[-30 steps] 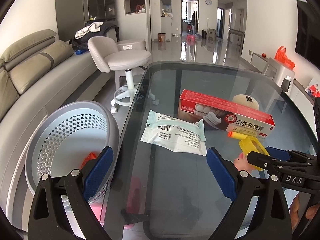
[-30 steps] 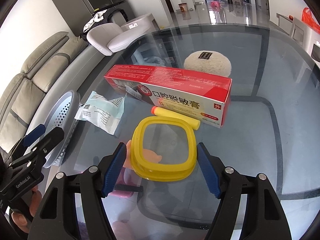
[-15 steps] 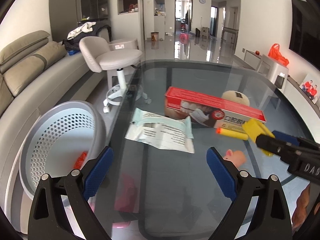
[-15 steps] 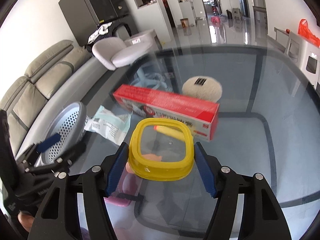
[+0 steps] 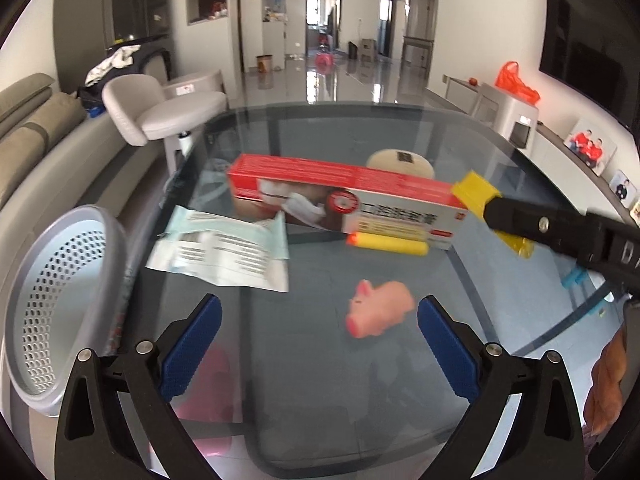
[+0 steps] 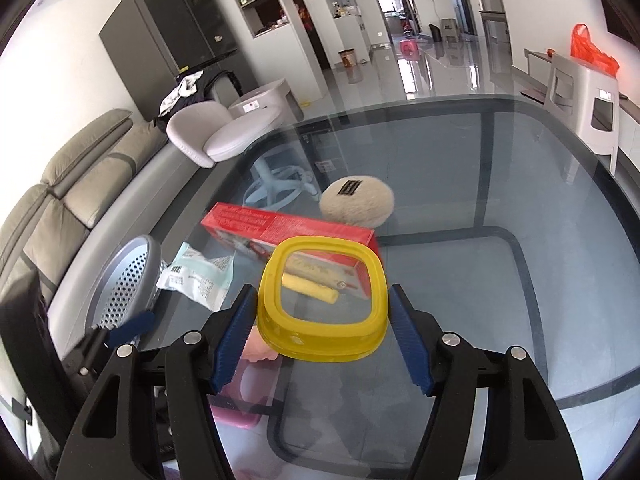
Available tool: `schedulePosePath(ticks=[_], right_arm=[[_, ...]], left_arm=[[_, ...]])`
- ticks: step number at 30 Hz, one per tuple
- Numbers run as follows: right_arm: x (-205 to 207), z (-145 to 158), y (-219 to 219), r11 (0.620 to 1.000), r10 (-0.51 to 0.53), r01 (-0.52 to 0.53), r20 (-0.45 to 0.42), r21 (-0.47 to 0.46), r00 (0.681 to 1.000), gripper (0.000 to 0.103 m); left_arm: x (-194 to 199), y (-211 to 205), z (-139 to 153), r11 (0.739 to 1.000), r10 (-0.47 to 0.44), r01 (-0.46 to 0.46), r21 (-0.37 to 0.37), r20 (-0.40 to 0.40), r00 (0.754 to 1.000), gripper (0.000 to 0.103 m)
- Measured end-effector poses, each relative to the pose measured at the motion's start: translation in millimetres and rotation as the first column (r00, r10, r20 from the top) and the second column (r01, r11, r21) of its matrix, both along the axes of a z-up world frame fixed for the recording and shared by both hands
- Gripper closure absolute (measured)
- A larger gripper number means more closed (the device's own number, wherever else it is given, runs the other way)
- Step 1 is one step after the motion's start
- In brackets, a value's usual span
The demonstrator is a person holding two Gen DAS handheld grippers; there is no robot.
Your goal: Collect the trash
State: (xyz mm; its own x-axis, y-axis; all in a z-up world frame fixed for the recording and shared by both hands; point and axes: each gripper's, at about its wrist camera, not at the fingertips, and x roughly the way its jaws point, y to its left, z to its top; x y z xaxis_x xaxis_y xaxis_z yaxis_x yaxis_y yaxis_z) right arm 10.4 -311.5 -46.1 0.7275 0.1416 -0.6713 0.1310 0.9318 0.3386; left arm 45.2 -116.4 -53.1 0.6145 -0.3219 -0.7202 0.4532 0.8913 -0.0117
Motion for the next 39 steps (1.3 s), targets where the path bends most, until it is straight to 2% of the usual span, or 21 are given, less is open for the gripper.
schedulePosePath(ticks=[11, 15, 22, 24, 26, 28, 39], right_arm=[[-4, 6, -8, 1.000, -0.006, 0.006, 0.023, 0.016, 1.000, 0.039], [-4, 7, -8, 1.000, 0.004, -0.005, 0.023, 0.030, 1.000, 0.039], [-5, 8, -6, 0.999, 0.016, -0.017, 0.031, 0.035, 0.999, 0.039], [-5, 8, -6, 0.999, 0.015, -0.017, 0.030, 0.034, 0.999, 0.039], [-5, 8, -6, 0.999, 0.014, -0.015, 0.030, 0.037, 0.999, 0.039], [-5, 8, -6, 0.999, 0.012, -0.014, 0.029, 0.038, 1.000, 0.039], [-5, 8, -7, 0.999, 0.012, -0.013, 0.031, 0.033, 0.999, 0.039]], left_arm=[[6, -28, -21, 1.000, -0.026, 0.027, 0.014, -0.081, 0.996, 0.007], [5, -37, -25, 0.999, -0.034, 0.037, 0.037, -0.076, 0.997, 0.008], [6, -44, -27, 0.997, -0.051, 0.055, 0.045, -0.085, 0.995, 0.028], [7, -44, -27, 0.997, -0.055, 0.059, 0.044, -0.097, 0.994, 0.038], [8, -43, -28, 0.997, -0.057, 0.061, 0.041, -0.105, 0.993, 0.054], [9, -42, -27, 0.998, -0.054, 0.058, 0.037, -0.108, 0.993, 0.060], [11, -26, -12, 0.999, -0.031, 0.032, 0.014, -0.070, 0.997, 0.060]])
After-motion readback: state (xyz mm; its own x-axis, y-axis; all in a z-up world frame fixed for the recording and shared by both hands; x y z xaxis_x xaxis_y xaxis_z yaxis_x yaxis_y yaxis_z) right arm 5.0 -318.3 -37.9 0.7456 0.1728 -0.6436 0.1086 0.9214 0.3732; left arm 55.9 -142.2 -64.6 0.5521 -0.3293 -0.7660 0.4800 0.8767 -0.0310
